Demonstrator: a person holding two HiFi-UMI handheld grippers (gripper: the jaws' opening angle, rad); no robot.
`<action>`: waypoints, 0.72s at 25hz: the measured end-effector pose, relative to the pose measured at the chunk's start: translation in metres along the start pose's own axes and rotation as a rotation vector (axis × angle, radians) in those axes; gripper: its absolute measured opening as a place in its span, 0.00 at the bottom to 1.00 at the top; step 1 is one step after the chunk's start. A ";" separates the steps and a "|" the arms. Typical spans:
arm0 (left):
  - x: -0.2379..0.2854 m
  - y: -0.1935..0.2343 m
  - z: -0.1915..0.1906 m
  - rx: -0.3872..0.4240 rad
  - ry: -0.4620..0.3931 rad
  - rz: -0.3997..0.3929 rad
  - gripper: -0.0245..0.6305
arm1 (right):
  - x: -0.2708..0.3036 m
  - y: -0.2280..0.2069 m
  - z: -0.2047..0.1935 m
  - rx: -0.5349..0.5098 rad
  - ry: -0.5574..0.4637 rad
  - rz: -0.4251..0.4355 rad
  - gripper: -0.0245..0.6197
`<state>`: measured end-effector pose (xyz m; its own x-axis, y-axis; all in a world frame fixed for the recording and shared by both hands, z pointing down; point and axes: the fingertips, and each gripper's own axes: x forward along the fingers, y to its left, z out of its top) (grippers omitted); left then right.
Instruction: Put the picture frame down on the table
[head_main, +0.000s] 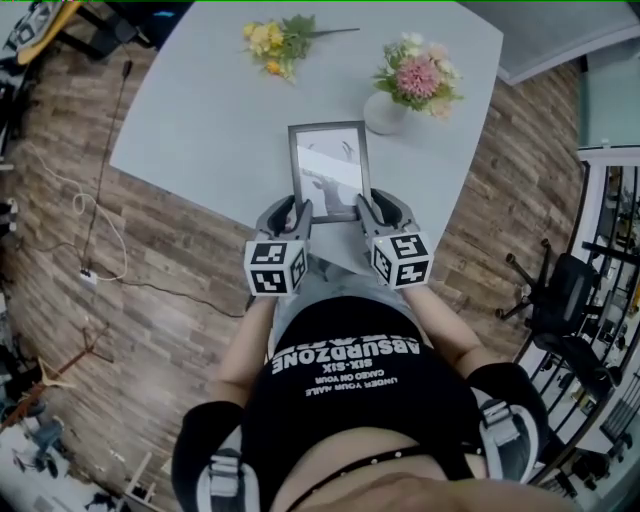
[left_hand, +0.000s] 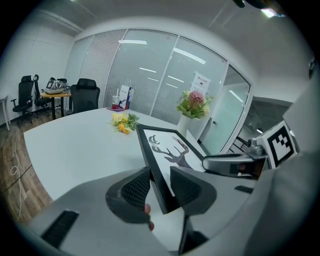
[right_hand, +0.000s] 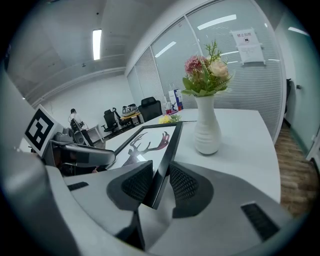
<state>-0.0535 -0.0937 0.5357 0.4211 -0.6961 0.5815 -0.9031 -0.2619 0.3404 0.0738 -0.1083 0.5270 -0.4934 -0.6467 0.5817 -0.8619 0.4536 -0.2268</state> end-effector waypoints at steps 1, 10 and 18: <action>0.001 0.001 0.000 -0.001 0.003 0.000 0.25 | 0.001 0.000 0.000 0.000 0.002 0.000 0.22; 0.013 0.004 -0.006 -0.011 0.043 -0.012 0.25 | 0.011 -0.008 -0.007 -0.001 0.031 -0.009 0.22; 0.021 0.007 -0.010 -0.022 0.067 -0.010 0.25 | 0.020 -0.013 -0.011 -0.005 0.056 -0.007 0.22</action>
<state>-0.0503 -0.1039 0.5580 0.4358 -0.6469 0.6258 -0.8969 -0.2537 0.3623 0.0760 -0.1202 0.5502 -0.4797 -0.6148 0.6260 -0.8647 0.4522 -0.2185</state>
